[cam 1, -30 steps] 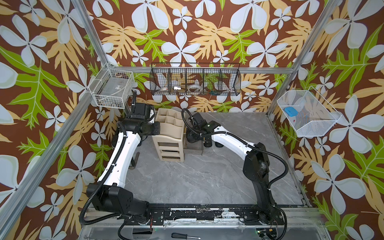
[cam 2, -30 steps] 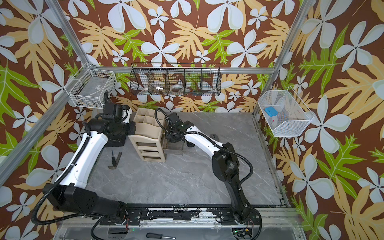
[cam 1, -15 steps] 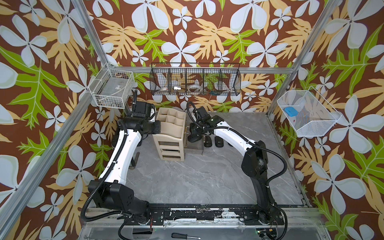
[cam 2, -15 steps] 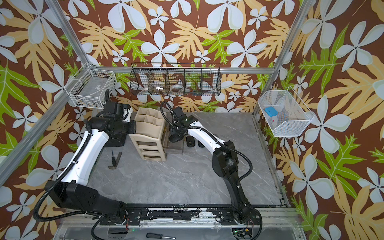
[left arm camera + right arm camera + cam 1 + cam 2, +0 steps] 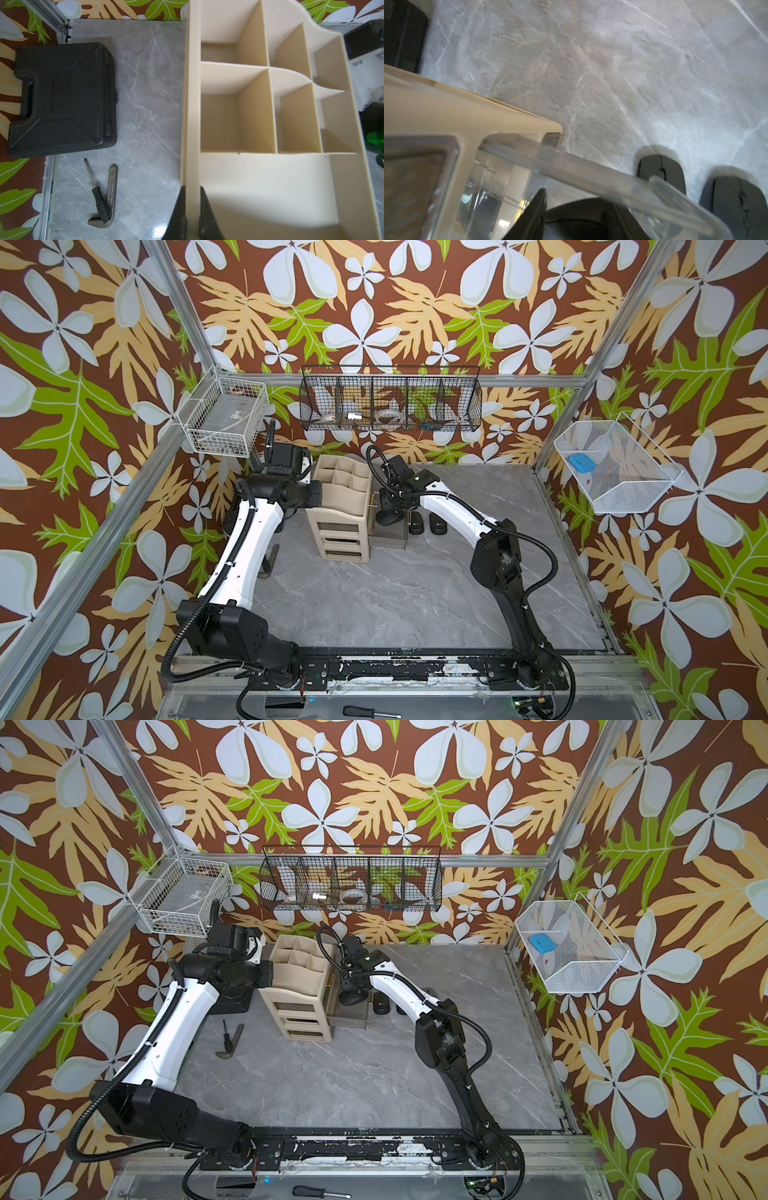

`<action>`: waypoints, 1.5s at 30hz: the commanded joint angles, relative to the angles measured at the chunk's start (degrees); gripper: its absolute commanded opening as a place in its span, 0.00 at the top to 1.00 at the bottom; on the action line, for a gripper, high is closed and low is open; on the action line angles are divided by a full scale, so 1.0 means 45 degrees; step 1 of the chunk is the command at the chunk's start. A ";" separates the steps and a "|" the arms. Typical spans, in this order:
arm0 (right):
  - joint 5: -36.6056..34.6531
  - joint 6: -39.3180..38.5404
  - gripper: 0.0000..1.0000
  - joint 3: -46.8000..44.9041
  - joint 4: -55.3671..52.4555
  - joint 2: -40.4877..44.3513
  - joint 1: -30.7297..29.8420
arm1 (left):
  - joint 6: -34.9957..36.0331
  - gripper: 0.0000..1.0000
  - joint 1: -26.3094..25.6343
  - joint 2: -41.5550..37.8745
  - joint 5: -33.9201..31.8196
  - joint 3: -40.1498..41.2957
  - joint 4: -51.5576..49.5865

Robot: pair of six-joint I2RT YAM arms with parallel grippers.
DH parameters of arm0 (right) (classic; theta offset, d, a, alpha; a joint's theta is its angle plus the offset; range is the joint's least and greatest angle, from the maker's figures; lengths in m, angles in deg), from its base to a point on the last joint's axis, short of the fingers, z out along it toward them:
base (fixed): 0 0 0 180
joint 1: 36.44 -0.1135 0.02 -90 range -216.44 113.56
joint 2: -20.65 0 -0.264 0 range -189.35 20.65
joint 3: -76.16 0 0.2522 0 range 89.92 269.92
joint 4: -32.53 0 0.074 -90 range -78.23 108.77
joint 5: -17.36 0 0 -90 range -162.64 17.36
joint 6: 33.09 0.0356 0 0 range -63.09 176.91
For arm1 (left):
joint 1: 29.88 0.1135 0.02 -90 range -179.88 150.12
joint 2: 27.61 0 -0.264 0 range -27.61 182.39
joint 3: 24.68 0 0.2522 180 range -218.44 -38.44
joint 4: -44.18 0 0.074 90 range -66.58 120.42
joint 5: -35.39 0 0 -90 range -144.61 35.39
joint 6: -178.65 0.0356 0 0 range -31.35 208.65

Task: Take the mice out of the drawer
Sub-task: Adjust the mouse in the drawer.

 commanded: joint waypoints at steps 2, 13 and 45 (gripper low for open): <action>0.0305 0.0993 0.49 -0.1426 -0.0641 0.0892 -0.0043 | -0.0139 1.00 -0.0003 0.0064 -0.0311 0.0059 -0.0325; 0.1385 0.0845 0.45 -0.3844 -0.0332 0.2671 -0.0636 | -0.0179 1.00 -0.0005 0.0289 -0.0278 0.0116 -0.0275; 0.3998 -0.9262 0.31 -0.3049 -0.1133 0.1949 -0.0323 | -0.0003 1.00 -0.0006 0.0369 -0.0373 -0.0072 -0.0413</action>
